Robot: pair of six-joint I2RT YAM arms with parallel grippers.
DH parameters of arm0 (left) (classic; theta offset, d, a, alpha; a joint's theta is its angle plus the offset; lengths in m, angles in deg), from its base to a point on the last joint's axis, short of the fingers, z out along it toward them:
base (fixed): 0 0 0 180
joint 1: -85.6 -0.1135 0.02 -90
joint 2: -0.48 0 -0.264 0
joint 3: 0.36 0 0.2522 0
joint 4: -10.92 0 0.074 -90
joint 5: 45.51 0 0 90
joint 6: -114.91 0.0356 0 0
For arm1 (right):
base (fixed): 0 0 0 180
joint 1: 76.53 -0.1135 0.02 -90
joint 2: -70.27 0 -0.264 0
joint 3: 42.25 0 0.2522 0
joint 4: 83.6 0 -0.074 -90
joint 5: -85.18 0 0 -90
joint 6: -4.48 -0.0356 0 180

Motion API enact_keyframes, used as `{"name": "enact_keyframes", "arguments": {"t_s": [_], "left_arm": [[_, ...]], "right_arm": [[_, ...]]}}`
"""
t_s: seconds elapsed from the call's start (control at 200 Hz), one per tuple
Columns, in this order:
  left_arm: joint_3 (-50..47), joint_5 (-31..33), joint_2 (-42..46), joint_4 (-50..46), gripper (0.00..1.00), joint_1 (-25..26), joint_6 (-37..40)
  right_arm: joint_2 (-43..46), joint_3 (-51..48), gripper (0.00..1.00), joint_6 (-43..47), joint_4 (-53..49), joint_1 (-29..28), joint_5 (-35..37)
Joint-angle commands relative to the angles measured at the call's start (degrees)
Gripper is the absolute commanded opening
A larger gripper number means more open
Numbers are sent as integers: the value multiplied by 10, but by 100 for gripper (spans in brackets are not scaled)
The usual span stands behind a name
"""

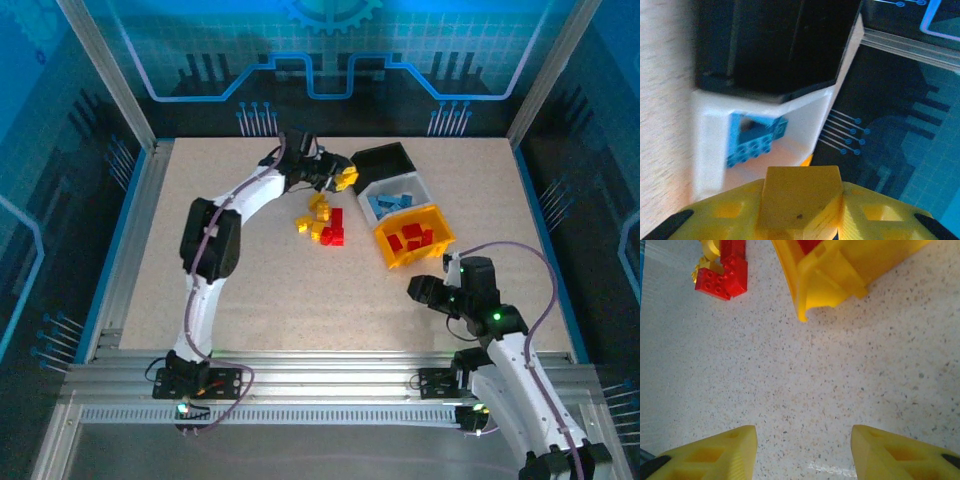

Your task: Sort the legos into containers by color

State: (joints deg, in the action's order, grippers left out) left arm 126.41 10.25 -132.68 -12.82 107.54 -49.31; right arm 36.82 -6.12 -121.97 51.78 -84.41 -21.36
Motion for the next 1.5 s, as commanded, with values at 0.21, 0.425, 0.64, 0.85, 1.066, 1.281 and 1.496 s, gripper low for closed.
{"name": "enact_keyframes", "arguments": {"t_s": [0.21, 0.425, 0.64, 0.85, 1.066, 1.281, 1.496], "left_arm": [[271, -12, -182, -5, 37, 29, -116], [310, 0, -233, 22, 41, 37, -158], [323, 9, -252, 34, 57, 37, -169], [324, 8, -255, 39, 63, 36, -173], [323, -8, -241, 27, 65, 33, -156], [258, -24, -156, -50, 67, 24, -42], [230, 59, -51, -362, 71, 13, 267]], "right_arm": [[-26, 5, 54, 13, 16, -11, 8], [-69, 28, 56, 46, 25, -12, 7], [-98, 44, 58, 66, 28, -11, 3], [-113, 48, 59, 69, 34, -11, 0], [-117, 47, 59, 59, 45, -15, 1], [-111, 54, 59, 47, 47, -47, 18], [-104, 76, 58, 39, 25, -98, 50]]}}
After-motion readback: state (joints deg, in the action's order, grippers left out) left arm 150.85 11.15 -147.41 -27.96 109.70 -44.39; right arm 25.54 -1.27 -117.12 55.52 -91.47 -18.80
